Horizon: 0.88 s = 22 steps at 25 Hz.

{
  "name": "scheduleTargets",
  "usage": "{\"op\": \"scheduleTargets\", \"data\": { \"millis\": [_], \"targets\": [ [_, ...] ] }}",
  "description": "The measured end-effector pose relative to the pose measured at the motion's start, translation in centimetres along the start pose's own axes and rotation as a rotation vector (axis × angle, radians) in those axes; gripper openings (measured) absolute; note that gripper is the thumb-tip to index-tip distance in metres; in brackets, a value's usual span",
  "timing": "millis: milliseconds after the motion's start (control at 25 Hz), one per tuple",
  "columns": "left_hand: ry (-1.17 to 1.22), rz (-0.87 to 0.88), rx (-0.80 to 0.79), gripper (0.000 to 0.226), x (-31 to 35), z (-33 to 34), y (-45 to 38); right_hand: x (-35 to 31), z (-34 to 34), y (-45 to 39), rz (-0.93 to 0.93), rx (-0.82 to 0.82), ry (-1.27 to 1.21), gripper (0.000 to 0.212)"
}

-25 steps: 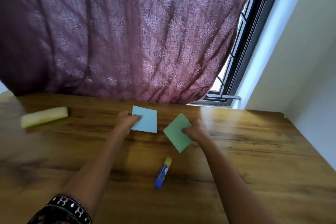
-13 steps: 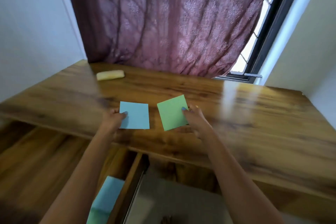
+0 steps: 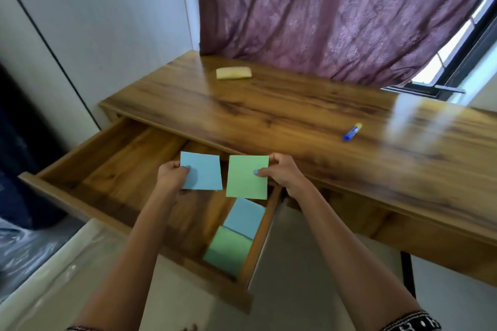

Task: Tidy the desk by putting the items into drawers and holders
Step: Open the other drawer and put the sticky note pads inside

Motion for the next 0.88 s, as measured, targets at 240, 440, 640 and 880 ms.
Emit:
{"op": "scheduleTargets", "data": {
  "millis": [240,440,640,880],
  "targets": [
    [-0.067,-0.039,0.046,0.034,-2.5,-6.6,-3.6,2.9,9.0,-1.9,-0.016,-0.200,0.352,0.023],
    [-0.051,-0.046,-0.059,0.029,-3.7,-8.2,-6.4,6.3,14.7,-2.6,0.018,-0.367,0.646,0.033],
    [-0.070,-0.054,-0.222,0.020,-4.7,-7.2,-8.9,8.7,17.2,-2.4,0.107,-0.371,0.649,0.036],
    [-0.063,-0.118,-0.407,0.023,-5.4,-4.4,-10.2,8.8,17.4,-2.1,0.103,-0.135,0.616,0.037]
  ]
}}
Point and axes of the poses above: each hand's wrist, its own y-axis away from the middle knuckle, its own z-axis out of the palm, x = y × z, the point moved 1 cm from there along -y, towards the middle knuckle, and after that the axes turned 12 degrees about -y, right-handed, at the moved point
